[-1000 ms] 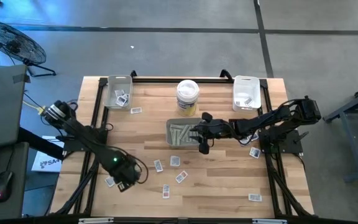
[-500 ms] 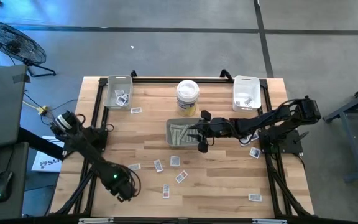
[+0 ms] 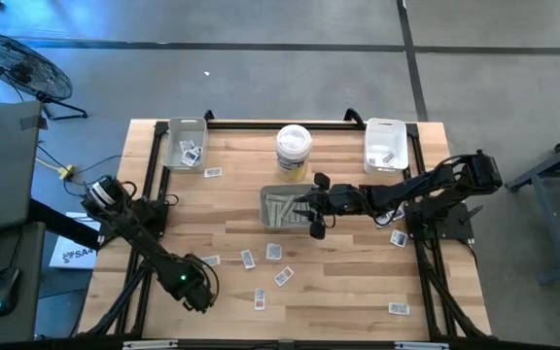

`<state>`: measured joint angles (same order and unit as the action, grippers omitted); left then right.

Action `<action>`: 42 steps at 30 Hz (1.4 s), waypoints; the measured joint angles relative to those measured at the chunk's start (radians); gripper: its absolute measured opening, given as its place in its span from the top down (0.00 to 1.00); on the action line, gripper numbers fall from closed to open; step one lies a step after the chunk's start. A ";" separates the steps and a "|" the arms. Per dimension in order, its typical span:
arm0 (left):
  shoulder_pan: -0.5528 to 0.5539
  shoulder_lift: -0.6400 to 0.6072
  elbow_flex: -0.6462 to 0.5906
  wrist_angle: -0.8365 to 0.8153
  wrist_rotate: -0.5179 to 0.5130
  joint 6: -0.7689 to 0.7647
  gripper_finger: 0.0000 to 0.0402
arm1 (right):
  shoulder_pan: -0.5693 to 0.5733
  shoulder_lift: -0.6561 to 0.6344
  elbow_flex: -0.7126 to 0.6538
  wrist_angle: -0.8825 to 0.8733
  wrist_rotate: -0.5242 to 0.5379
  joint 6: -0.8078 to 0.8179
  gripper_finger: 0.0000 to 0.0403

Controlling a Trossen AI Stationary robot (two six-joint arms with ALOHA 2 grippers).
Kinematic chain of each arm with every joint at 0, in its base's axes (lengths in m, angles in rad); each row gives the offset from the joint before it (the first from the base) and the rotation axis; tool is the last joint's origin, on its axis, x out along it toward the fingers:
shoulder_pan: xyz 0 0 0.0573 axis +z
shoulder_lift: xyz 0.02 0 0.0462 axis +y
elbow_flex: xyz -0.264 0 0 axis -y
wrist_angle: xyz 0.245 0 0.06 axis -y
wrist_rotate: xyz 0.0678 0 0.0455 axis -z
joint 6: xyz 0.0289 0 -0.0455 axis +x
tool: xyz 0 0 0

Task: Pick & Place First Aid Supplies
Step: Put the alcohol pad into the top gray bin

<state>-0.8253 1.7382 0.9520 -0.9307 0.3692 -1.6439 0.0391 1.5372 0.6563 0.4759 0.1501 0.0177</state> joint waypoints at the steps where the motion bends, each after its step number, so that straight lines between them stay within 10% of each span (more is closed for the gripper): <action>1: 0.000 0.000 -0.004 0.008 -0.009 0.003 0.74 | 0.000 0.000 0.000 0.000 0.000 0.000 0.66; 19: 0.000 -0.005 -0.125 0.015 0.035 0.114 0.75 | 0.000 0.000 0.000 -0.007 -0.001 0.004 0.66; 31: 0.000 -0.002 -0.126 0.018 0.001 0.175 0.98 | 0.001 0.000 0.000 -0.008 -0.009 0.008 0.66; 42: 0.000 -0.001 0.065 -0.219 -0.126 0.312 1.00 | 0.001 0.000 0.000 -0.008 -0.046 0.013 0.66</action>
<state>-0.8249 1.7367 1.0173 -1.1499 0.2436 -1.3316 0.0399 1.5372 0.6563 0.4679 0.1043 0.0303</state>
